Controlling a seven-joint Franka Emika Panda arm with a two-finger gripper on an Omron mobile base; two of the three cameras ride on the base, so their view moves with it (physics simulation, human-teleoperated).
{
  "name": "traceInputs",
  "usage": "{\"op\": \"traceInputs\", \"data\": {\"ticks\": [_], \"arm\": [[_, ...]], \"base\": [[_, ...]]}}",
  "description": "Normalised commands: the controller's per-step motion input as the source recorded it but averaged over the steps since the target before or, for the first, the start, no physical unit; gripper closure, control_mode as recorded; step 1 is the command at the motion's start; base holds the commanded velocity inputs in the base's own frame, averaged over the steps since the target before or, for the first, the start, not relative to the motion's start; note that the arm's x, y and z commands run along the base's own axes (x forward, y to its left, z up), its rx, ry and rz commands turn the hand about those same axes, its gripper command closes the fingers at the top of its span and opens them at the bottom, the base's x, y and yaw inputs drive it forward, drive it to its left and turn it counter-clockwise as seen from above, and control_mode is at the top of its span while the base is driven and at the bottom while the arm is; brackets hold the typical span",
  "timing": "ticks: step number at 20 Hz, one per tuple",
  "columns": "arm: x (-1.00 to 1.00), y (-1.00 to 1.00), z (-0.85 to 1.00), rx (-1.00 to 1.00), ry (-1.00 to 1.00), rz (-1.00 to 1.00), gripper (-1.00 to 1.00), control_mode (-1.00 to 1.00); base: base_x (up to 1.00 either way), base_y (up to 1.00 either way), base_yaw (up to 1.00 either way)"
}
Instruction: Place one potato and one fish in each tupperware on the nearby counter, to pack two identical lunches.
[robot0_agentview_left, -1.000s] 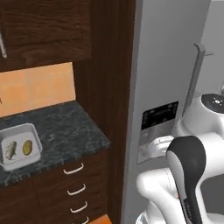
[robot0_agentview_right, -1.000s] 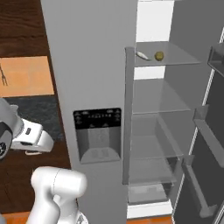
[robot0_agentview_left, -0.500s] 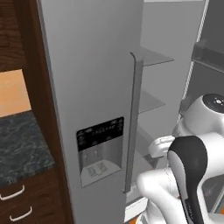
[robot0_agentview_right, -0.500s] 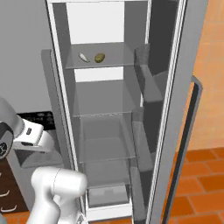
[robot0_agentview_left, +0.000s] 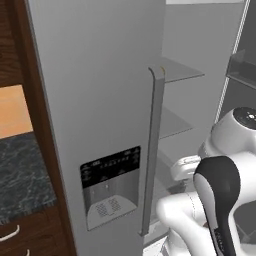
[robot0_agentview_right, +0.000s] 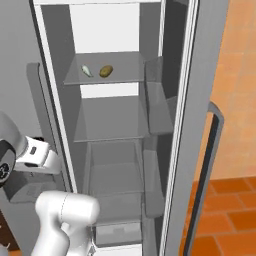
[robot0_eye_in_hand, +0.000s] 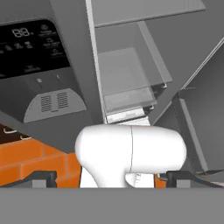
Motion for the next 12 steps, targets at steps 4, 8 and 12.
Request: {"op": "traceInputs", "data": {"ticks": [4,8,12], "arm": [[0.0,0.0,0.0,0.0,0.0,0.0,-1.0,1.0],[0.0,0.0,0.0,0.0,0.0,0.0,-1.0,1.0],[0.0,0.0,0.0,0.0,0.0,0.0,-1.0,1.0]], "base": [[0.66,0.04,0.01],[0.37,-0.17,0.12],[0.03,-0.59,-0.08]]}}
